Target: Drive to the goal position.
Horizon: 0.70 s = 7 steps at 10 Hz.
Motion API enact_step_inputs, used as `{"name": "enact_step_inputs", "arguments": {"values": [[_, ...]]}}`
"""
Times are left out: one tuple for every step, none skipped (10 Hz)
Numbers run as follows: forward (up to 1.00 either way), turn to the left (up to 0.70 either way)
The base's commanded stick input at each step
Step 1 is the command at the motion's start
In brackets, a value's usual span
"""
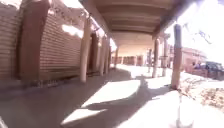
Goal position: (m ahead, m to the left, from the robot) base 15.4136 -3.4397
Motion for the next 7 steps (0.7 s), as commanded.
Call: {"name": "enact_step_inputs", "arguments": {"values": [[0.85,0.00],[0.85,0.00],[0.85,0.00],[0.85,0.00],[0.85,0.00],[0.85,0.00],[0.85,0.00]]}}
